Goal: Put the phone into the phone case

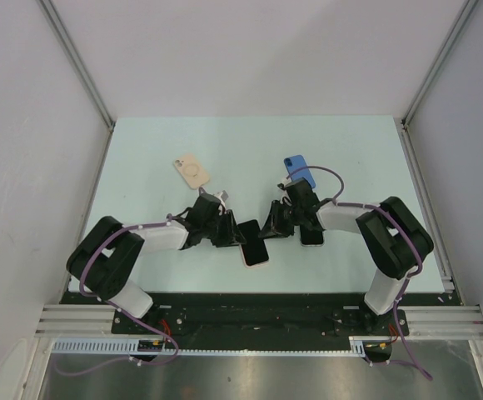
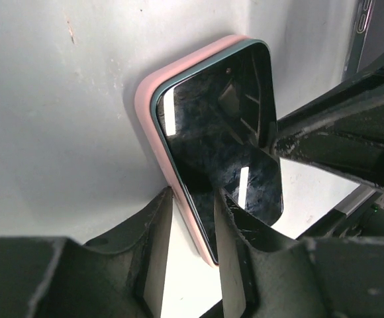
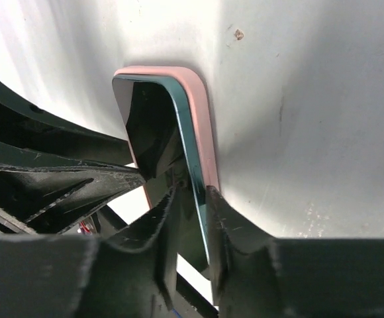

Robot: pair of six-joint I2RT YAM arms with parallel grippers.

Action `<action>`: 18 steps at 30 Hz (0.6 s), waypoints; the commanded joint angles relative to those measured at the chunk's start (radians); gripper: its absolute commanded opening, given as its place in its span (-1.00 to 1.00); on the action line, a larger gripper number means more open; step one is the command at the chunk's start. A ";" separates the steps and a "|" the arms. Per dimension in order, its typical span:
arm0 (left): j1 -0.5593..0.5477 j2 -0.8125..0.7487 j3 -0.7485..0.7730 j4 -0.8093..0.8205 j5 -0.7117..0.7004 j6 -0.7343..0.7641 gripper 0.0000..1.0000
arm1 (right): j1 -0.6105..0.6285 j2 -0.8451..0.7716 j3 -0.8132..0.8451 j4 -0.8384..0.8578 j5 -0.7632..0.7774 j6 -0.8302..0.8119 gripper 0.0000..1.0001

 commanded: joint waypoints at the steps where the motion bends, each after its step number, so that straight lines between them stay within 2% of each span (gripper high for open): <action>1: -0.004 0.023 -0.012 -0.026 -0.049 0.065 -0.28 | 0.031 -0.070 -0.011 0.025 -0.036 -0.023 -0.38; 3: 0.003 0.023 -0.006 -0.037 -0.049 0.072 -0.31 | 0.018 -0.087 -0.009 -0.007 -0.033 -0.043 -0.25; 18: 0.048 0.039 0.005 -0.059 -0.016 0.085 -0.54 | 0.003 -0.030 -0.011 0.039 -0.005 -0.165 0.14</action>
